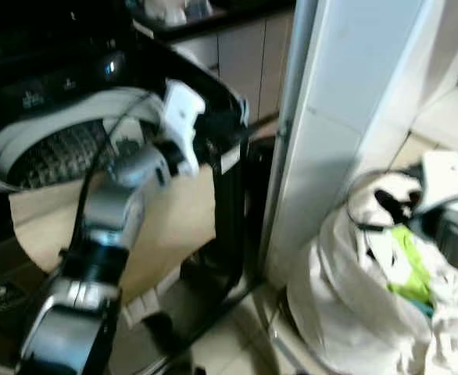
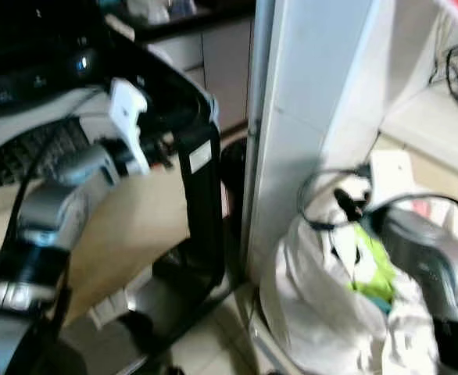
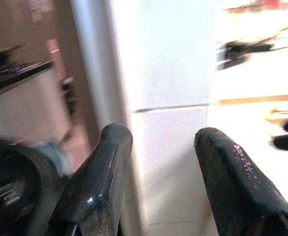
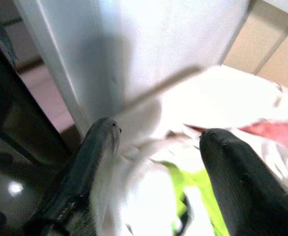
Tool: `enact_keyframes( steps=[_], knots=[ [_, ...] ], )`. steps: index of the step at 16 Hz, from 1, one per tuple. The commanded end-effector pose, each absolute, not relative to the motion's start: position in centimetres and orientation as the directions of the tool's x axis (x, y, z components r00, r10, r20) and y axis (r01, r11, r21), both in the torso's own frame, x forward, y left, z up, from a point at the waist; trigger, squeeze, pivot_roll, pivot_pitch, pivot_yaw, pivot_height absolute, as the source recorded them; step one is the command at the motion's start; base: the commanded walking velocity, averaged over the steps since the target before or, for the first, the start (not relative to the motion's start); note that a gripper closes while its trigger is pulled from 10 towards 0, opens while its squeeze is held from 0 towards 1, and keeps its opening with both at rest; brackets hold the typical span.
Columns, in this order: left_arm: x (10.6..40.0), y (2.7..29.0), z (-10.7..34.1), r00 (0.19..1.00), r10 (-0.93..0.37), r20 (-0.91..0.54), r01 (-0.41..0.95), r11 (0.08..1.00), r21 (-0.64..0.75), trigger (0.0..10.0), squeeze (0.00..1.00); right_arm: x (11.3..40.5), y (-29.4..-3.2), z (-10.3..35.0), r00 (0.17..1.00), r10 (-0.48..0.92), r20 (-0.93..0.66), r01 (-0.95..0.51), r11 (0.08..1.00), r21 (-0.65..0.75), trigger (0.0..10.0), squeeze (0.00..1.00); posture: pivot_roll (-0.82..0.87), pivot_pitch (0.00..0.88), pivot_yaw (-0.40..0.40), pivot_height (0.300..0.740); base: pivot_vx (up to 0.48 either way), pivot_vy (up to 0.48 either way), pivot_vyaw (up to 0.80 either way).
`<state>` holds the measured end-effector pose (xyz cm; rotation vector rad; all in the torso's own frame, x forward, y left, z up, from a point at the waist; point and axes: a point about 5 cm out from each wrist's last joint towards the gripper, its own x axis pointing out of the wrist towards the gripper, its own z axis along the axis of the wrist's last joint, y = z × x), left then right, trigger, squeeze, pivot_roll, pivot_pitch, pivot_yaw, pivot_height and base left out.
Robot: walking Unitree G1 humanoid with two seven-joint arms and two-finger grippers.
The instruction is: Clothes washing
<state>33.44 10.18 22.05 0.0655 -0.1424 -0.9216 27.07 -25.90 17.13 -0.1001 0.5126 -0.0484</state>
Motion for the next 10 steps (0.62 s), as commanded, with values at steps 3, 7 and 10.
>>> enact_keyframes(
  steps=[3,7,10],
  knots=[
    [30.7,8.8,20.6,0.477,-0.879,0.008,0.870,0.473,0.137,10.0,0.00,26.5,-27.8,16.4,0.851,-0.045,-0.523,-0.011,0.995,-0.104,10.0,1.00,-0.14,0.000,0.077,0.740,0.000,0.000,0.00],
    [29.3,7.9,18.8,0.406,-0.908,-0.098,0.913,0.398,0.093,10.0,0.00,27.9,-28.2,15.5,0.851,0.049,-0.522,-0.075,0.997,-0.028,10.0,1.00,-0.15,0.000,0.085,0.740,0.000,0.000,0.00],
    [28.6,7.7,18.6,0.382,-0.918,-0.105,0.924,0.377,0.066,10.0,0.00,29.1,-28.6,12.0,0.795,0.055,-0.604,-0.095,0.995,-0.035,10.0,1.00,-0.14,0.000,0.084,0.740,0.000,0.000,0.00]
  ],
)
